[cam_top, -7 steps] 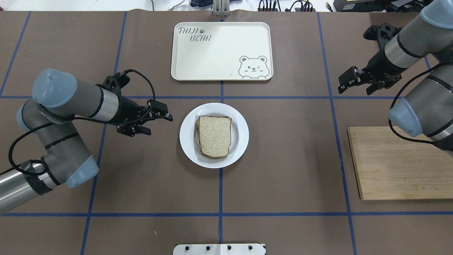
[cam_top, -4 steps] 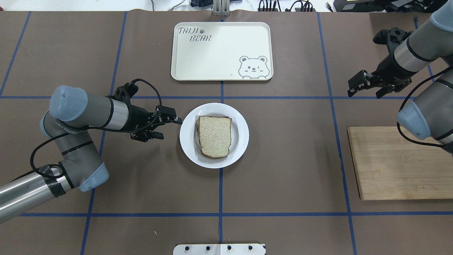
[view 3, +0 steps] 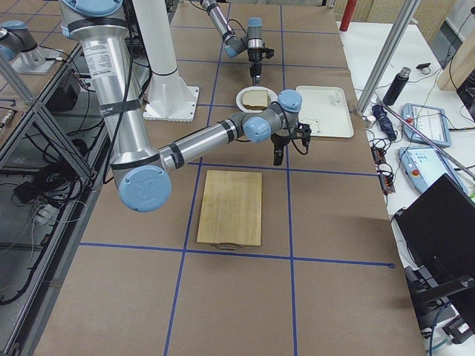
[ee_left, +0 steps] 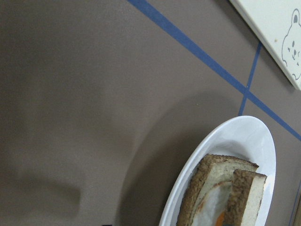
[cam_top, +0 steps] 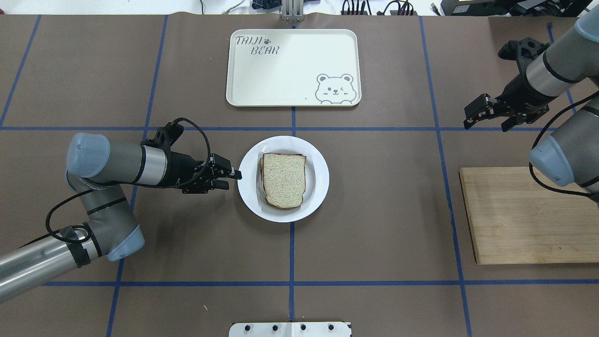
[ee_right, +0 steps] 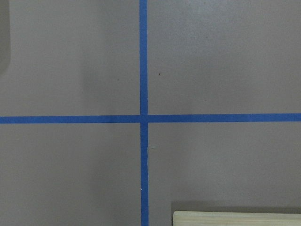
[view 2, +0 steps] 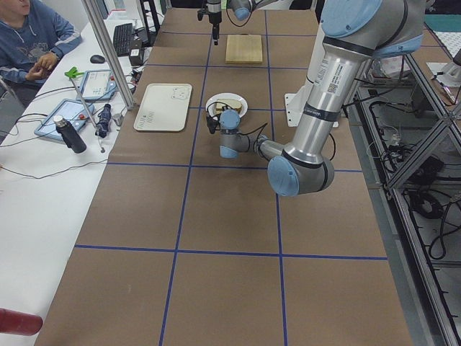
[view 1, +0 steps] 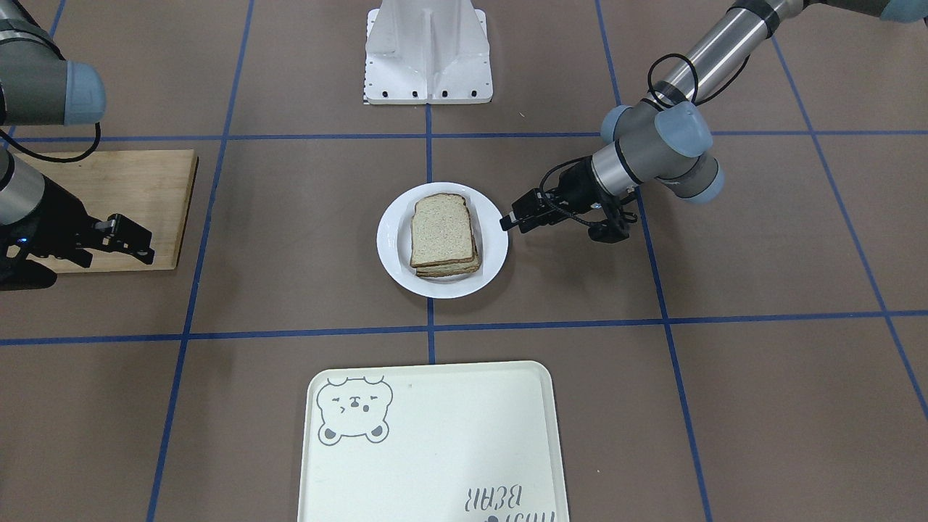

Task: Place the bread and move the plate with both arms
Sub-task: 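Reach the left gripper to the plate rim while the right arm withdraws, then grip the white plate rim with the left gripper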

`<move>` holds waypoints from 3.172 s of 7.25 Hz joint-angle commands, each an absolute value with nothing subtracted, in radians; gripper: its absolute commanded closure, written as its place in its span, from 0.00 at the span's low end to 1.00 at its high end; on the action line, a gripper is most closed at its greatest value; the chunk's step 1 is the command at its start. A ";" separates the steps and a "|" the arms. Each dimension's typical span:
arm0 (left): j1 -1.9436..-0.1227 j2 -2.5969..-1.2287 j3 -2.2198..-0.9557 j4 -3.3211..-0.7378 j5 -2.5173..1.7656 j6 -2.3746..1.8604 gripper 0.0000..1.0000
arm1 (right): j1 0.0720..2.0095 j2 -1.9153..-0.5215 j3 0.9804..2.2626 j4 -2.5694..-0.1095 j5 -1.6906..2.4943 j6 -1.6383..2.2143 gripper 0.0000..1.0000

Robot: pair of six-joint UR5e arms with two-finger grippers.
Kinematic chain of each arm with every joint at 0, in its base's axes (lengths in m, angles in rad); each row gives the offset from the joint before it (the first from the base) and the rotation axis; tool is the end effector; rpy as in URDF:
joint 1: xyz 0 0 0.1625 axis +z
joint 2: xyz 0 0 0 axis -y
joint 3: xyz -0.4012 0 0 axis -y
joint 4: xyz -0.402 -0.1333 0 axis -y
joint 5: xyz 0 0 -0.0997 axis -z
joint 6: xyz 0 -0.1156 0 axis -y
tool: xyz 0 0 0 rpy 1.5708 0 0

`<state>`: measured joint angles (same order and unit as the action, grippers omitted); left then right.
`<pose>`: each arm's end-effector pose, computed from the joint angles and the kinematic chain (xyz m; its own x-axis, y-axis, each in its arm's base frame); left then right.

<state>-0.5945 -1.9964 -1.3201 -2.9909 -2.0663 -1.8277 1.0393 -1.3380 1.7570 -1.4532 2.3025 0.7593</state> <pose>0.5035 -0.4350 0.3558 -0.0445 -0.2397 -0.9698 0.0906 0.9658 -0.2429 -0.2504 -0.5365 0.4123 0.6395 0.0230 0.7684 -0.0064 0.9997 -0.0245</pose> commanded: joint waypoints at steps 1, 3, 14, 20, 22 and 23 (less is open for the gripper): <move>-0.588 -1.993 -1.307 -3.048 -2.065 -1.806 0.47 | 1.040 -1.342 1.769 -1.453 2.303 0.762 0.00; -0.566 -2.002 -1.275 -3.083 -2.060 -1.784 0.49 | 1.042 -1.344 1.776 -1.453 2.303 0.762 0.00; -0.497 -2.048 -1.240 -3.108 -1.934 -1.786 0.66 | 1.037 -1.342 1.769 -1.453 2.298 0.764 0.00; -0.497 -2.046 -1.244 -3.138 -1.933 -1.798 1.00 | 1.037 -1.342 1.764 -1.453 2.298 0.758 0.00; -0.499 -2.049 -1.249 -3.146 -1.904 -1.881 1.00 | 1.040 -1.347 1.772 -1.453 2.302 0.759 0.00; -0.503 -2.065 -1.250 -3.149 -1.901 -1.925 1.00 | 1.040 -1.351 1.772 -1.453 2.301 0.759 0.00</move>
